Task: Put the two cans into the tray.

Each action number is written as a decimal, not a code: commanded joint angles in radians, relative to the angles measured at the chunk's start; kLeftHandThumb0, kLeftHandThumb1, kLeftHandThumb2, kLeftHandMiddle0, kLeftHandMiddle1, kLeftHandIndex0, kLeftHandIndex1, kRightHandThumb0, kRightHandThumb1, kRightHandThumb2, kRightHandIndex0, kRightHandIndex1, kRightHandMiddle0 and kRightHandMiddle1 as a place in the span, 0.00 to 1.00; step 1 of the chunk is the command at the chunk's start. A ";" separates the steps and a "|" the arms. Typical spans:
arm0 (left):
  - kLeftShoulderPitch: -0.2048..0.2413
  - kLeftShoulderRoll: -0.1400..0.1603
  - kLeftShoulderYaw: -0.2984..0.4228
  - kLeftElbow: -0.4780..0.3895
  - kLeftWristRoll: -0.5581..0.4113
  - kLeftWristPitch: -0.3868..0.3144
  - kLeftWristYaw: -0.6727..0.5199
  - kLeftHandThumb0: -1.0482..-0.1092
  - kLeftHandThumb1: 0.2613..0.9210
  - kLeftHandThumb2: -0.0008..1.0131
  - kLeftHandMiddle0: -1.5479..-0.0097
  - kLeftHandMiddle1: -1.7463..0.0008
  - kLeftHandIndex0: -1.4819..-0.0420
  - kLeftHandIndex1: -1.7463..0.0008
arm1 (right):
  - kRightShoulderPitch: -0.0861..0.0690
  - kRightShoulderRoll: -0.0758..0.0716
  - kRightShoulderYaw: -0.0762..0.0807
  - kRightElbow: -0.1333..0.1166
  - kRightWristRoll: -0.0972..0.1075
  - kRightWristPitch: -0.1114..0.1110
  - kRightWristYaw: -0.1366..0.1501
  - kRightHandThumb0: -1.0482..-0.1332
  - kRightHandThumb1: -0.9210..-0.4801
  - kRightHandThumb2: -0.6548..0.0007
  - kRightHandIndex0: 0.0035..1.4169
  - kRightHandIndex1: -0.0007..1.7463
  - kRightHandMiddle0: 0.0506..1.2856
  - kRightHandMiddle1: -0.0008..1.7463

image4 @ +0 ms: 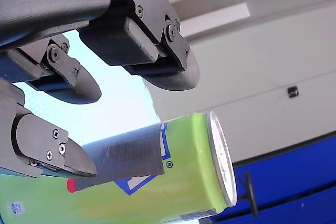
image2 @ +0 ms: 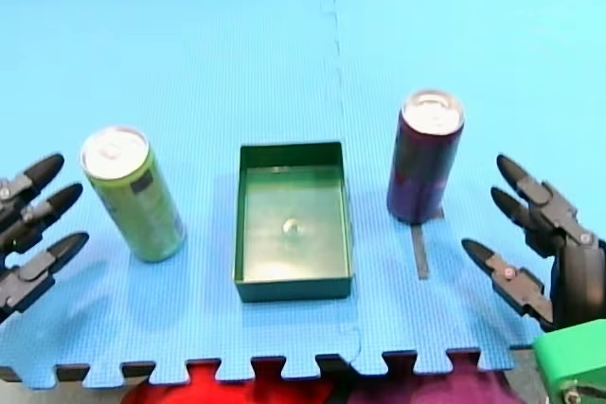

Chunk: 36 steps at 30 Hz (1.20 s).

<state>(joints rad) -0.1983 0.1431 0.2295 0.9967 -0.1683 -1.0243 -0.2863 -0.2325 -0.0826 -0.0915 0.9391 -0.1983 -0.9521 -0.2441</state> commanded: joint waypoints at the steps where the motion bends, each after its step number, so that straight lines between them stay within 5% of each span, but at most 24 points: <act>1: -0.010 0.008 0.004 0.011 -0.011 -0.002 -0.014 0.00 0.82 0.00 0.57 1.00 0.59 1.00 | -0.026 -0.014 0.009 0.020 -0.007 0.012 -0.009 0.12 0.56 0.99 0.47 0.00 0.43 0.00; 10: -0.016 0.005 0.011 0.021 -0.020 -0.001 -0.039 0.00 0.80 0.00 0.59 1.00 0.59 1.00 | -0.074 -0.031 0.048 0.023 -0.053 0.062 -0.051 0.03 0.53 0.99 0.45 0.00 0.39 0.00; 21: -0.021 0.009 0.016 0.028 -0.026 0.002 -0.060 0.00 0.79 0.00 0.59 1.00 0.59 1.00 | -0.105 -0.037 0.073 0.017 -0.055 0.102 -0.061 0.00 0.51 0.99 0.44 0.00 0.37 0.00; 26: -0.018 0.005 0.017 0.020 -0.032 0.004 -0.069 0.00 0.80 0.00 0.60 1.00 0.58 1.00 | -0.125 -0.036 0.087 0.015 -0.071 0.126 -0.080 0.00 0.49 0.99 0.44 0.00 0.37 0.00; 31: -0.015 0.005 0.016 0.015 -0.026 0.004 -0.063 0.00 0.80 0.00 0.60 1.00 0.58 1.00 | -0.153 -0.039 0.110 0.040 -0.097 0.139 -0.106 0.00 0.46 0.98 0.44 0.00 0.36 0.00; 36: -0.013 0.009 0.014 0.016 -0.010 0.006 -0.044 0.00 0.81 0.01 0.60 1.00 0.58 1.00 | -0.151 -0.046 0.137 0.036 -0.132 0.151 -0.135 0.00 0.36 0.96 0.42 0.00 0.33 0.00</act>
<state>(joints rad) -0.2146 0.1448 0.2426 1.0148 -0.1816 -1.0208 -0.3374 -0.3847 -0.1191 0.0395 0.9775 -0.3243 -0.8077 -0.3709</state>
